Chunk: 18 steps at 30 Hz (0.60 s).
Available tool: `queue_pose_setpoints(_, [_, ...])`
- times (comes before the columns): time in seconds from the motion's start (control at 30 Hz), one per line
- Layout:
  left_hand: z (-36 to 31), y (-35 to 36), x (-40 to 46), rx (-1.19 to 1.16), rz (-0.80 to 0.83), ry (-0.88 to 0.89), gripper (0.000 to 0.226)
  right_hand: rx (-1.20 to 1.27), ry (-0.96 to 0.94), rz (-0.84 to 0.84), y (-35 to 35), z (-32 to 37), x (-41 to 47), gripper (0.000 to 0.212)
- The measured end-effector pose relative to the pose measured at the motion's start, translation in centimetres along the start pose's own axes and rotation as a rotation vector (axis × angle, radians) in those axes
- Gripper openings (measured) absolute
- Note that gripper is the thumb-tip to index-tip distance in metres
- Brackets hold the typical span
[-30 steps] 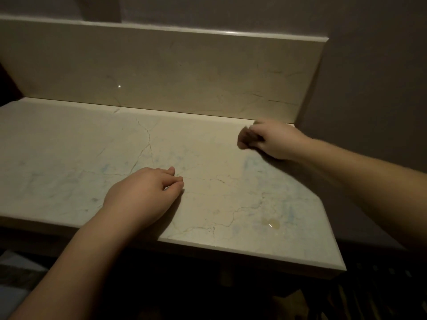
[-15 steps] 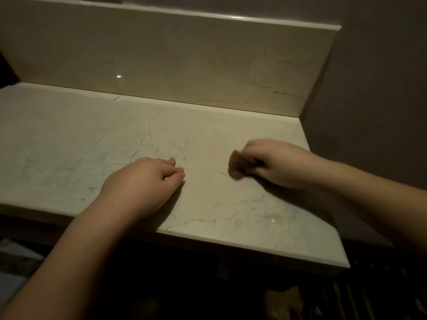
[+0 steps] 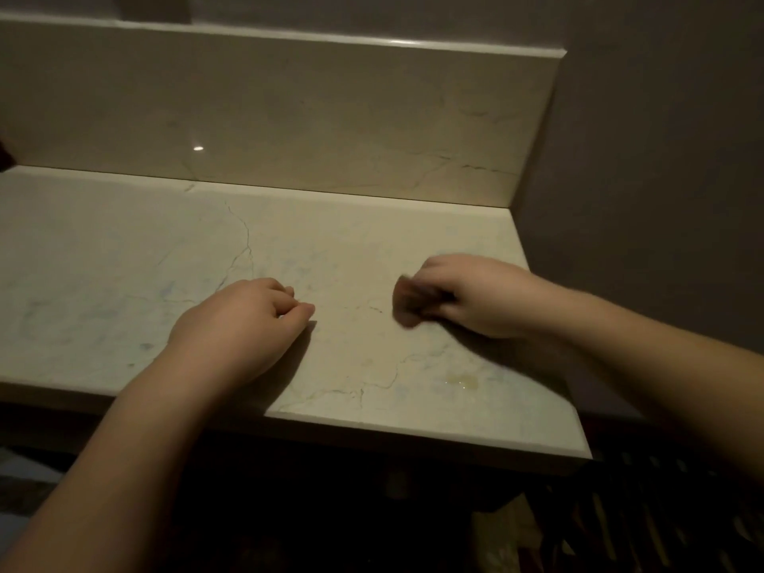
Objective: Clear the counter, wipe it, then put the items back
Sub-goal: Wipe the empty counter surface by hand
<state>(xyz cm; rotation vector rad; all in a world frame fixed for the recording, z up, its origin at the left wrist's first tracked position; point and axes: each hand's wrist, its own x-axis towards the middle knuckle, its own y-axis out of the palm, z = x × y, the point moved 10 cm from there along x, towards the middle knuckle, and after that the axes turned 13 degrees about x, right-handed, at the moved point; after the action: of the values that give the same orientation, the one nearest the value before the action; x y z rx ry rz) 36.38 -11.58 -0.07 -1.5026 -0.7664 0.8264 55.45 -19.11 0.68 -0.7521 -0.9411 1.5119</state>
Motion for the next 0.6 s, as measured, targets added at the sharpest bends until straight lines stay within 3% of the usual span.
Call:
queue_pose_setpoints(0.13, [-0.1, 0.0, -0.1, -0.008, 0.008, 0.002, 0.039, -0.112, 0.186, -0.219, -5.2, -8.4, 3.5, 0.015])
queue_pose_setpoints(0.33, [-0.2, -0.2, 0.2, 0.005, -0.006, -0.01, 0.038, -0.17, 0.341, -0.335, -8.9, -15.5, 5.5, 0.017])
queue_pose_setpoints(0.47, [-0.1, -0.3, 0.4, 0.01, -0.018, -0.017, 0.038, -0.077, 0.354, -0.28, -7.8, -13.5, 3.7, 0.011])
queue_pose_setpoints(0.6, [0.0, -0.2, 0.5, 0.02, -0.013, -0.015, 0.039, -0.039, 0.23, -0.149, -4.4, -7.6, -1.6, 0.007])
